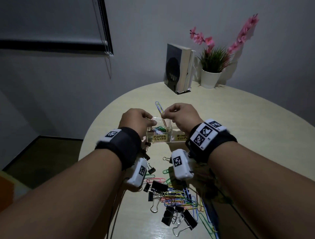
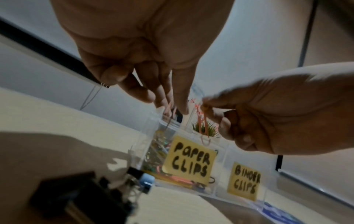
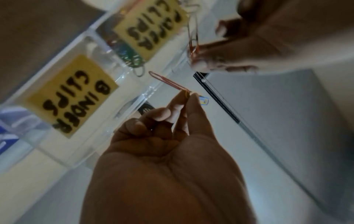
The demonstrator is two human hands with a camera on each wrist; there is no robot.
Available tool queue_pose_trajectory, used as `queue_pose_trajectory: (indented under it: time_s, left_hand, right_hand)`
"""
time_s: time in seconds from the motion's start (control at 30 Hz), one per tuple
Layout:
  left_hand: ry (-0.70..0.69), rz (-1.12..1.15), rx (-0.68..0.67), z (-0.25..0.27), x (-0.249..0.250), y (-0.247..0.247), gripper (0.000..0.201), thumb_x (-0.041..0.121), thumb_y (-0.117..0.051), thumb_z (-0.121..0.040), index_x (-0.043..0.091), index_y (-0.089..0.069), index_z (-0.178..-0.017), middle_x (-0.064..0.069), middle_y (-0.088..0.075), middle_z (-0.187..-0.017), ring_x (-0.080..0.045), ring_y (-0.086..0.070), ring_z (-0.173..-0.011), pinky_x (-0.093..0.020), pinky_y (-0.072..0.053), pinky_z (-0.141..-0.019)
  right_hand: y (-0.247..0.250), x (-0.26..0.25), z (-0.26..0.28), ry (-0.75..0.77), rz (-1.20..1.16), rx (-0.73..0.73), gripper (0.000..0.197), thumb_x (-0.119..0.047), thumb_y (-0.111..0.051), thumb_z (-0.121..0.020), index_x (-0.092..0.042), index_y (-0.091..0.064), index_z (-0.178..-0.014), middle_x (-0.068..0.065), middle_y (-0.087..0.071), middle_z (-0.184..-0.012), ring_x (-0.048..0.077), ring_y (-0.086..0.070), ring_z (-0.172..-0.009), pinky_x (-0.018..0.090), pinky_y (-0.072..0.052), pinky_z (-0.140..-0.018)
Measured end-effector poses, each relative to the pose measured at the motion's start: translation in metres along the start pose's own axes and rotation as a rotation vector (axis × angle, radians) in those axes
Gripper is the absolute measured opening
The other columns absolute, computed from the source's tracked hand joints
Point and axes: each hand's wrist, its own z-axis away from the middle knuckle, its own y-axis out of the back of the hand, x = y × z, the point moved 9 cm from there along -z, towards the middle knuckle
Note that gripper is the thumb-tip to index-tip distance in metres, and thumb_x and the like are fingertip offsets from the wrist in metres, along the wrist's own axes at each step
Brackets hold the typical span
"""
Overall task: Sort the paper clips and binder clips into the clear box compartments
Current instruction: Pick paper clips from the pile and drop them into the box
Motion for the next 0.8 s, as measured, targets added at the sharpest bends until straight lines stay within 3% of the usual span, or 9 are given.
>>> queue_pose_trajectory:
  time_s: [0.17,0.3,0.4,0.5,0.57,0.67,0.8]
  left_hand:
    - [-0.085,-0.147,-0.011,0.005,0.003,0.009,0.018,0.016,-0.081,-0.073,0.02,-0.079,-0.09,0.002,-0.076,-0.089,-0.015,-0.07,-0.088,-0.024,-0.052,-0.085]
    - [-0.133,-0.184,0.015,0.017,0.014,0.026,0.016,0.013,-0.078,-0.073,0.027,-0.075,-0.079,0.006,-0.074,-0.082,-0.014,-0.069,-0.084,-0.027,-0.054,-0.081]
    - [-0.197,-0.335,-0.147,0.045,0.031,0.016,0.006,0.02,-0.079,-0.074,0.023,-0.076,-0.079,0.006,-0.073,-0.079,-0.015,-0.067,-0.077,-0.025,-0.049,-0.07]
    - [-0.269,-0.527,-0.358,0.08,0.04,-0.015,0.007,0.029,-0.077,-0.076,0.024,-0.078,-0.081,0.006,-0.073,-0.081,-0.015,-0.067,-0.078,-0.03,-0.055,-0.075]
    - [-0.316,-0.67,-0.472,0.097,0.037,-0.043,0.015,0.033,-0.074,-0.078,0.023,-0.079,-0.088,0.003,-0.073,-0.083,-0.019,-0.068,-0.08,-0.032,-0.056,-0.075]
    - [-0.342,-0.821,-0.53,0.108,0.03,-0.069,0.022,0.034,-0.068,-0.081,0.019,-0.077,-0.093,-0.001,-0.073,-0.086,-0.024,-0.068,-0.081,-0.032,-0.055,-0.068]
    - [-0.309,-0.87,-0.567,0.111,0.02,-0.08,0.024,0.034,-0.07,-0.083,0.016,-0.076,-0.098,-0.004,-0.073,-0.091,-0.025,-0.066,-0.08,-0.029,-0.047,-0.063]
  right_hand:
    - [-0.015,0.004,0.003,0.103,0.484,-0.104,0.008,-0.016,-0.077,-0.07,-0.024,-0.074,-0.072,-0.004,-0.073,-0.08,0.019,-0.067,-0.083,0.036,-0.057,-0.076]
    - [-0.012,-0.011,0.017,0.194,0.603,-0.153,0.02,-0.025,-0.078,-0.076,-0.019,-0.079,-0.095,-0.001,-0.076,-0.098,0.016,-0.066,-0.093,0.023,-0.045,-0.075]
    - [0.015,-0.017,0.037,0.207,0.546,-0.159,0.02,-0.024,-0.077,-0.078,-0.019,-0.077,-0.097,-0.004,-0.074,-0.094,0.012,-0.065,-0.087,0.022,-0.043,-0.076]
    - [0.043,0.0,0.065,0.151,0.608,-0.233,0.004,-0.017,-0.076,-0.076,-0.019,-0.073,-0.077,-0.007,-0.07,-0.075,0.012,-0.061,-0.072,0.026,-0.045,-0.069]
    - [0.053,0.019,0.086,0.093,0.716,-0.305,0.008,-0.018,-0.074,-0.077,-0.017,-0.071,-0.07,-0.006,-0.068,-0.068,0.012,-0.059,-0.067,0.026,-0.045,-0.063]
    - [0.049,0.044,0.112,0.058,0.872,-0.425,0.006,-0.024,-0.069,-0.079,-0.02,-0.073,-0.078,-0.007,-0.071,-0.075,0.011,-0.063,-0.072,0.021,-0.044,-0.059]
    - [0.037,0.05,0.115,0.117,0.923,-0.414,0.014,-0.028,-0.066,-0.083,-0.024,-0.073,-0.095,-0.007,-0.072,-0.093,0.014,-0.064,-0.089,0.024,-0.048,-0.073]
